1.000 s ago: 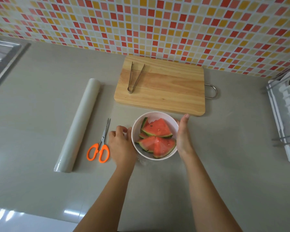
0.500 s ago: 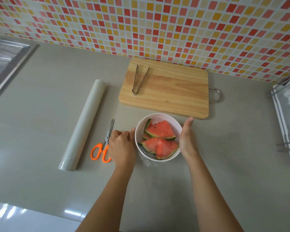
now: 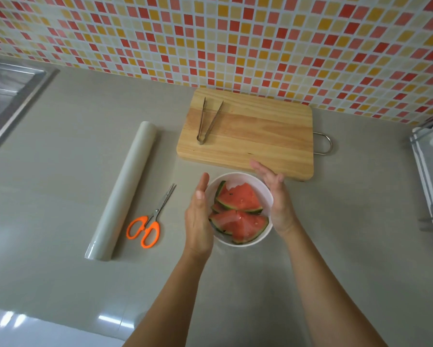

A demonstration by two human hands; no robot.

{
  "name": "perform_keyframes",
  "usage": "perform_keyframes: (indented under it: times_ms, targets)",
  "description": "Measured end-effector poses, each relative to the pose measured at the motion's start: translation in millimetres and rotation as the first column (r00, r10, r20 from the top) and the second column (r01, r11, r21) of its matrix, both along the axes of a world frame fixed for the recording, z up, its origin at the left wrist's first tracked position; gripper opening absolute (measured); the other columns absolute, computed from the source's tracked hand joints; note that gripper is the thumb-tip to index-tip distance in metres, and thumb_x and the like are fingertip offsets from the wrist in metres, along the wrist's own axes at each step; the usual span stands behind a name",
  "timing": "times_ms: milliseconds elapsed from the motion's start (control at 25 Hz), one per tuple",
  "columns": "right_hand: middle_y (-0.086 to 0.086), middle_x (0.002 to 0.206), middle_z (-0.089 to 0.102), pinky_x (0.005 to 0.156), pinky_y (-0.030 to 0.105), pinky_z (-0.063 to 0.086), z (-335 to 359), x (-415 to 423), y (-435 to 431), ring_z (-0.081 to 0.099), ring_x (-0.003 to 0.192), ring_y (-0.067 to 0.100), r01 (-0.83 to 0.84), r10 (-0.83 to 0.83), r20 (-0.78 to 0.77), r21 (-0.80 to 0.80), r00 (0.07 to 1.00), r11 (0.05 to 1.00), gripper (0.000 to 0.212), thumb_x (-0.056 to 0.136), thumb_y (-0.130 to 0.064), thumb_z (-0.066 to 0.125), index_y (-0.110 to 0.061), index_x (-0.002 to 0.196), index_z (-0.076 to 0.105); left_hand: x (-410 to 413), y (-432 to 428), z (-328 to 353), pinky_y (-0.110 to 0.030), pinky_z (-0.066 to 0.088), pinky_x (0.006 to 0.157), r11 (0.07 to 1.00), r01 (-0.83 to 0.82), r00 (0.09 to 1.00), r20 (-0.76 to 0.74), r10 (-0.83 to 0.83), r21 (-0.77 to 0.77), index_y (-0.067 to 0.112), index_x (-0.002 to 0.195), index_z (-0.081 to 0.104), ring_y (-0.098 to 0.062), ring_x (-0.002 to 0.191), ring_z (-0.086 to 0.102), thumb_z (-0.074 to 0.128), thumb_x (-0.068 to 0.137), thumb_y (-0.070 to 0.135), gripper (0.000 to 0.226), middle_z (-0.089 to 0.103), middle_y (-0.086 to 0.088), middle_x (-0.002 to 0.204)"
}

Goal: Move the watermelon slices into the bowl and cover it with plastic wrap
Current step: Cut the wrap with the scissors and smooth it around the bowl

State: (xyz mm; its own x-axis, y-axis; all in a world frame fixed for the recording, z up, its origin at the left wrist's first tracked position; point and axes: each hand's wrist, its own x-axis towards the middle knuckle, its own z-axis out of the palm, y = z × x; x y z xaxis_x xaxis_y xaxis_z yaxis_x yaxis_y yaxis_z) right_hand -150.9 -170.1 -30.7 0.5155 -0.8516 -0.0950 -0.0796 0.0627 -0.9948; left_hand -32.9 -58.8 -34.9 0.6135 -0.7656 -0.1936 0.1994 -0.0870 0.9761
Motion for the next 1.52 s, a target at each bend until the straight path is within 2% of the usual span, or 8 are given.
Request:
perform_keyframes:
  times_ms: [360,480,600,760,1160,1240,1360,1520]
  targets:
    - [0.004,0.118,0.067,0.100,0.043,0.043,-3,7,-7,0.060,0.113,0.019,0.023,0.013,-0.095,0.373,0.995,0.928,0.111,0.044,-0.099,0.020,-0.026,0.117,0.062,-1,-10,-6,-0.027,0.050,0.090,0.992,-0.085,0.996,-0.009,0.086,0.090,0.026,0.120,0.063,-0.009,0.109,0.062,0.023,0.093,0.054,0.056,0.069,0.003,0.114]
    - [0.011,0.146,0.040,0.113,0.050,0.025,0,6,-9,0.037,0.134,0.025,0.054,0.046,-0.318,0.296,0.947,0.954,0.138,0.039,-0.101,0.009,-0.013,0.143,0.032,1,-10,0,-0.036,0.048,0.095,0.990,-0.016,0.999,0.029,0.012,0.144,0.022,0.116,0.066,-0.013,0.107,0.063,0.016,0.094,0.055,0.064,0.071,0.000,0.108]
    - [0.018,0.135,0.049,0.101,0.039,0.037,4,0,-16,0.047,0.124,0.030,-0.047,0.062,-0.514,0.043,0.856,0.998,0.131,0.052,-0.094,-0.004,0.000,0.129,0.044,7,-5,4,-0.026,0.045,0.091,0.952,0.016,0.992,0.116,-0.054,0.305,0.031,0.106,0.066,-0.012,0.106,0.058,0.008,0.088,0.068,0.071,0.068,0.008,0.108]
    - [-0.023,0.135,0.041,0.096,-0.001,0.021,14,1,-22,0.032,0.121,-0.020,-0.180,0.150,-0.292,-0.079,0.945,0.981,0.089,0.067,-0.088,0.005,-0.041,0.130,0.047,19,-10,13,0.000,0.026,0.094,0.973,0.105,0.960,0.235,-0.153,0.206,0.034,0.141,0.041,0.022,0.118,0.036,0.013,0.089,0.067,0.068,0.042,0.023,0.138]
    - [-0.016,0.072,0.060,0.067,0.027,0.037,14,21,-15,0.055,0.074,0.004,-0.193,0.066,-0.546,-0.179,0.835,0.965,0.090,0.063,-0.090,-0.004,-0.033,0.084,0.063,26,-29,23,-0.019,0.047,0.083,0.920,0.227,0.910,0.268,-0.318,0.321,0.050,0.099,0.062,-0.002,0.097,0.061,0.010,0.094,0.062,0.053,0.066,0.018,0.100]
    - [-0.014,0.104,0.066,0.085,0.025,0.035,11,16,-17,0.053,0.095,0.001,-0.117,0.081,-0.460,-0.051,0.884,0.992,0.101,0.058,-0.093,-0.002,-0.036,0.112,0.062,27,-21,23,-0.033,0.038,0.104,0.955,0.105,0.981,0.130,-0.146,0.277,0.040,0.131,0.049,-0.019,0.125,0.051,0.009,0.088,0.069,0.066,0.051,0.010,0.136]
    - [-0.015,0.134,0.050,0.103,0.025,0.027,8,6,-7,0.043,0.120,-0.003,-0.054,0.075,-0.190,0.111,0.979,0.992,0.089,0.054,-0.096,0.007,-0.049,0.114,0.053,-6,15,14,-0.022,0.014,0.108,0.939,-0.242,0.957,-0.100,0.272,0.244,0.035,0.148,0.023,-0.002,0.141,0.019,0.014,0.091,0.067,0.066,0.021,0.017,0.155]
    - [-0.003,0.129,0.058,0.105,0.035,0.038,-6,-4,29,0.053,0.119,0.011,0.204,-0.186,-0.096,0.240,0.978,0.949,0.090,0.056,-0.095,0.014,-0.040,0.110,0.059,-41,28,10,0.004,0.022,0.096,0.975,-0.093,0.988,-0.101,0.115,0.204,0.028,0.150,0.015,0.007,0.135,0.021,0.015,0.080,0.065,0.079,0.018,0.014,0.155]
